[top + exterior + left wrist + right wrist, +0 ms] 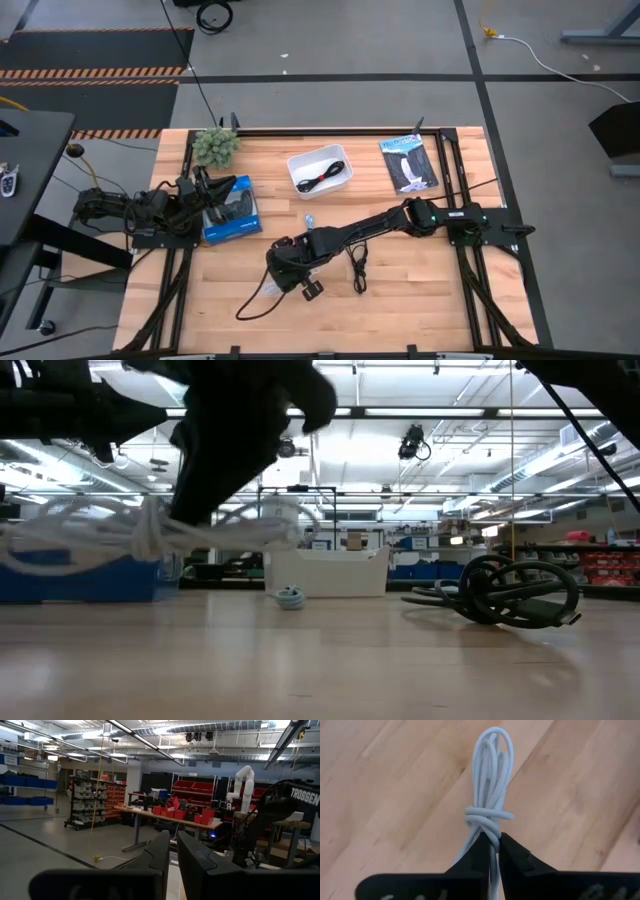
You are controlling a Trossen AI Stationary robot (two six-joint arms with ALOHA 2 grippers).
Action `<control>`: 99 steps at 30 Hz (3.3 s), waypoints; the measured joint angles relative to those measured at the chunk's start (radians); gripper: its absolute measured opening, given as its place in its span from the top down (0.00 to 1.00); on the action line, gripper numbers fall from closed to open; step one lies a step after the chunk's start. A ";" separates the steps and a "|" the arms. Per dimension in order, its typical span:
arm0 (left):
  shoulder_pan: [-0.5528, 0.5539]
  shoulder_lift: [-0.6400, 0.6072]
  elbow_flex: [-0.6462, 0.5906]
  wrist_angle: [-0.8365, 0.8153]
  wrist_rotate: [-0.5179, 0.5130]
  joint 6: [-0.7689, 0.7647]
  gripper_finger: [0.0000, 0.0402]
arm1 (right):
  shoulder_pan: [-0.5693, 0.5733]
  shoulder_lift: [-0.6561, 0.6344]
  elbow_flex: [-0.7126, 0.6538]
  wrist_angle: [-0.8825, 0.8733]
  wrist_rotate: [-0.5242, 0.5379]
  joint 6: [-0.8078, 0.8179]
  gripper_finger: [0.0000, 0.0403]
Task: Pick and place USB-C Cables
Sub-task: Put the white USB cable into the white bin
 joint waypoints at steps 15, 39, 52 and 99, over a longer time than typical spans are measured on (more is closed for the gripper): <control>0.000 0.000 0.000 0.001 0.000 0.000 0.89 | -0.004 -0.148 0.067 0.018 -0.039 0.024 0.93; 0.000 0.000 0.000 0.001 0.000 -0.001 0.89 | -0.160 -0.493 0.067 0.311 -0.050 0.137 0.93; 0.000 0.000 0.000 0.002 0.000 -0.001 0.89 | -0.254 -0.545 0.065 0.223 -0.006 0.114 0.93; 0.000 0.000 0.000 0.000 0.000 0.000 0.89 | -0.562 -0.571 -0.403 0.055 0.310 -0.386 0.93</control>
